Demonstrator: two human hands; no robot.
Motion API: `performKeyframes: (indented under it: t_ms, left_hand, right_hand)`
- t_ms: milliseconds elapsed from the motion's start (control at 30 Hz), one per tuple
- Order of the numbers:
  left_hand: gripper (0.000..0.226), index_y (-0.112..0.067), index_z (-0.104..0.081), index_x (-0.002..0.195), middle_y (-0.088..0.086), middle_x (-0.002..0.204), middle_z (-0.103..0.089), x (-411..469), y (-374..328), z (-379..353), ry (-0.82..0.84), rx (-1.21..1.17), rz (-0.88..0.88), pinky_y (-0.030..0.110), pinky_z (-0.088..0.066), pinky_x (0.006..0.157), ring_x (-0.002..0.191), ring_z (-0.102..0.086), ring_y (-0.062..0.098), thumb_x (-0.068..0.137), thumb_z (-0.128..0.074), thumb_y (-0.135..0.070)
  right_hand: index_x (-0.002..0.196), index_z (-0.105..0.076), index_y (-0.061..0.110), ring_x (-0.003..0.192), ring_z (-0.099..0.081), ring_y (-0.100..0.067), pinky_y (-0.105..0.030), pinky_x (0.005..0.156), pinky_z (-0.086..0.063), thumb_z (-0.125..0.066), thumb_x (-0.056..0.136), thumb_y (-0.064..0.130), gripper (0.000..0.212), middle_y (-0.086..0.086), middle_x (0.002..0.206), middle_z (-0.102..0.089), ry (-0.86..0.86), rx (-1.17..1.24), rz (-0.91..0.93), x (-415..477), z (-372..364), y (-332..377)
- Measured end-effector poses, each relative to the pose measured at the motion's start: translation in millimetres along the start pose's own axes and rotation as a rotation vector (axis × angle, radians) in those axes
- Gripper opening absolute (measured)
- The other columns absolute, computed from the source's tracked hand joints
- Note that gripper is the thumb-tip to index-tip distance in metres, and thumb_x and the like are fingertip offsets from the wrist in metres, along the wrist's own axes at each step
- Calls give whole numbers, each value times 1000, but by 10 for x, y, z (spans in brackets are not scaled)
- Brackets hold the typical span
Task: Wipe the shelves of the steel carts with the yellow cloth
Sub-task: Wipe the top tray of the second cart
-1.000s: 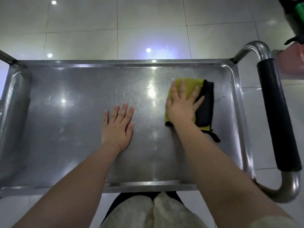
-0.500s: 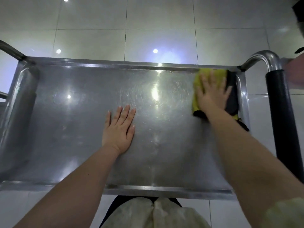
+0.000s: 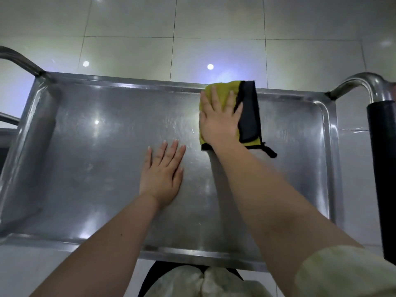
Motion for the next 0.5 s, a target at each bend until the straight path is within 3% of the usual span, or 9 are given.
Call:
performKeyframes:
  t_ms: [100, 233, 367, 500]
  left_hand:
    - [58, -30, -12, 154, -7, 161, -10, -1, 8, 7, -18, -12, -11, 50, 1, 119, 149, -6, 19, 98, -19, -43]
    - [59, -31, -5, 155, -9, 162, -3, -7, 51, -20, -3, -27, -3, 46, 8, 119, 149, 3, 14, 98, -16, -45]
    - [60, -24, 0, 153, -6, 161, 0, -46, 112, 24, -26, -111, 9, 34, 17, 118, 147, 8, 9, 98, -15, -41]
    - [55, -16, -23, 151, 8, 159, -21, -122, 135, 215, -102, -312, -33, 36, 4, 121, 147, -8, 19, 97, -22, -25]
  right_hand:
    - [153, 1, 43, 148, 12, -36, -64, 113, 8, -15, 101, 47, 54, 15, 162, 9, 51, -18, 182, -54, -101, 509]
    - [152, 3, 45, 148, 13, -33, -60, 115, 8, -14, 102, 49, 54, 17, 162, 11, 59, -28, 203, -97, -100, 493]
    - [152, 5, 45, 149, 12, -32, -59, 116, 5, -11, 101, 51, 54, 16, 162, 10, 79, -83, 329, -408, -127, 539]
    - [154, 0, 38, 150, 4, -31, -58, 117, 1, -9, 100, 52, 57, 15, 161, 7, 93, -158, 491, -1096, -272, 532]
Point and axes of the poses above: each hand's wrist, its own x-axis towards the middle knuckle, its own z-axis out of the back of the hand, y = z × x, the point moved 9 cm from there along x, towards the middle knuckle
